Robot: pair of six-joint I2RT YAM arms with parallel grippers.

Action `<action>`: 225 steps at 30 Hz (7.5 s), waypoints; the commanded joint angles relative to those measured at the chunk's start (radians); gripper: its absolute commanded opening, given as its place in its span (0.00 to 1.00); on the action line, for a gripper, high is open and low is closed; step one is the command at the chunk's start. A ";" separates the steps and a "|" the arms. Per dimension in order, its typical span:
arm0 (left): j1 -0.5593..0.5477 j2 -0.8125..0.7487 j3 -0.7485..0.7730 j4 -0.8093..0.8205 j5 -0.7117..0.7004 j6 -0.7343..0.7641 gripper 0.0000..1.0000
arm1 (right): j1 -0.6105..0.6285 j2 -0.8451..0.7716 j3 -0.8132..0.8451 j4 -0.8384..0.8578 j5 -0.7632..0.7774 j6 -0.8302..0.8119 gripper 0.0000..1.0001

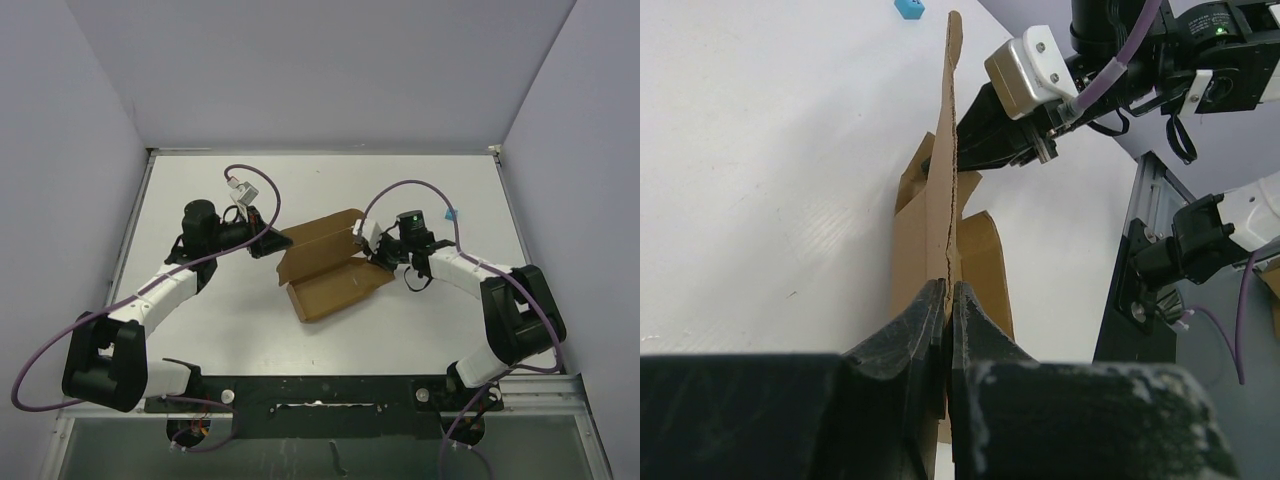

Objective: Fold the paper box

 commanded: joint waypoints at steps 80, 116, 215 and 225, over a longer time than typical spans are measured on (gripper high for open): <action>-0.005 -0.021 -0.065 0.174 -0.019 0.039 0.00 | -0.247 0.056 0.098 0.010 -0.487 0.254 0.27; 0.049 -0.152 -0.107 0.380 0.262 0.137 0.00 | -0.303 -0.261 0.035 -0.093 -0.660 -0.140 0.59; 0.054 -0.142 -0.117 0.527 0.322 -0.008 0.00 | -0.369 -0.207 0.273 -0.469 -0.840 -0.210 0.74; 0.053 -0.120 -0.128 0.635 0.350 -0.078 0.00 | -0.286 -0.132 0.249 -0.347 -0.734 -0.193 0.60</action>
